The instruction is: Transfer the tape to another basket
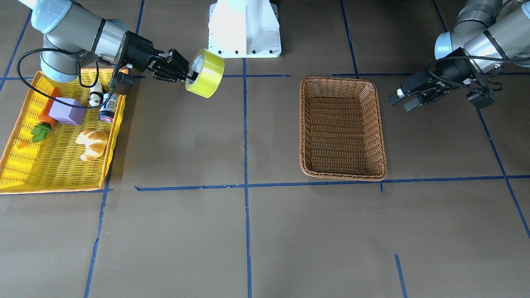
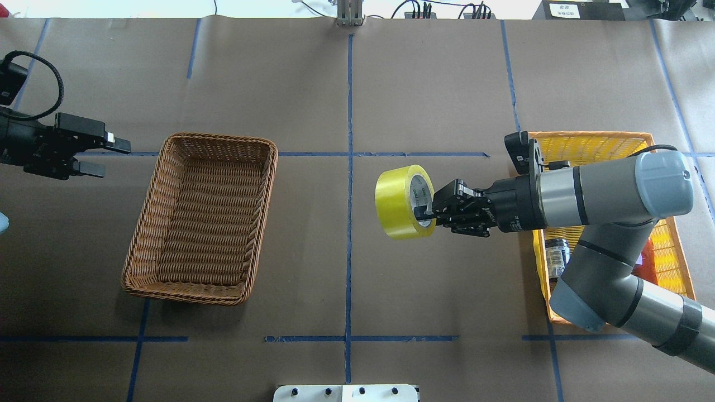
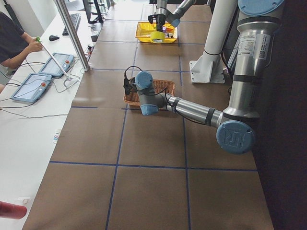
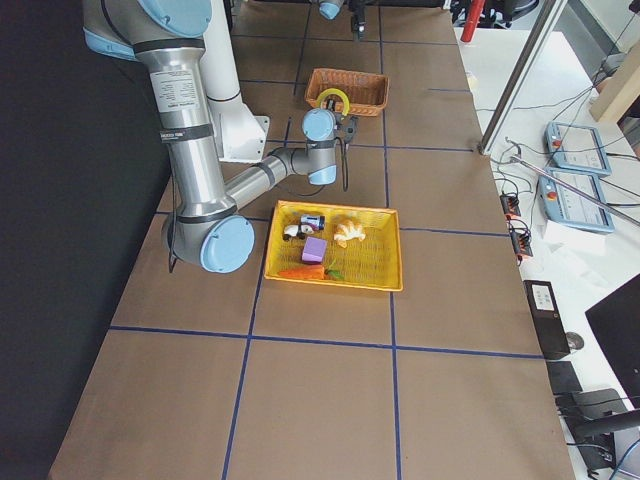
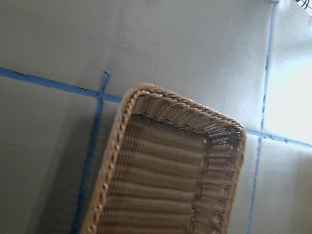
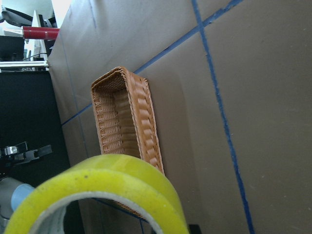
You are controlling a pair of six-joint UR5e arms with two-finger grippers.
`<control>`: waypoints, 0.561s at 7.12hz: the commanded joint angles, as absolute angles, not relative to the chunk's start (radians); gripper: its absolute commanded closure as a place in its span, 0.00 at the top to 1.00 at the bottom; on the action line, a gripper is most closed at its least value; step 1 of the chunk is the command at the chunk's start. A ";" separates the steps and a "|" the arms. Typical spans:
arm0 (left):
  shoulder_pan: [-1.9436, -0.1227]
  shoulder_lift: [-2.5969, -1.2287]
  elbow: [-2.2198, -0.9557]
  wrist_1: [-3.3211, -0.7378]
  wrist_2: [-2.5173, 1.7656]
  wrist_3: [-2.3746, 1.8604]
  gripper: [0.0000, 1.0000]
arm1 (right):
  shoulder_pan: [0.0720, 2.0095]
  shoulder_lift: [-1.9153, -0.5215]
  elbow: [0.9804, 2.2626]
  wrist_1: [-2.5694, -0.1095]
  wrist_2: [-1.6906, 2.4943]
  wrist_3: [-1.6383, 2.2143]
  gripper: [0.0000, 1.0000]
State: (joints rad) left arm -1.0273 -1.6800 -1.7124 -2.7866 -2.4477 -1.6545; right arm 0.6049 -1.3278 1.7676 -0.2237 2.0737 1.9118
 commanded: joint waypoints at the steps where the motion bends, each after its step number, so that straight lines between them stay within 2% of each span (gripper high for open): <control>1: -0.968 -1.713 -1.718 -2.995 -2.387 -1.886 1.00 | 0.543 -1.327 1.763 -0.068 1.967 1.925 0.00; 2: -0.901 -1.729 -1.732 -3.139 -2.271 -2.058 1.00 | 0.499 -1.325 1.764 -0.010 1.903 1.925 0.00; 4: -0.742 -1.778 -1.829 -3.180 -2.067 -2.270 1.00 | 0.445 -1.267 1.763 0.009 1.841 1.925 0.00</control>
State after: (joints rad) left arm -0.8365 -1.7481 -1.7750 -3.1475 -2.1826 -2.1532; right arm 0.4763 -1.3007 1.7637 -0.0064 1.8758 1.9249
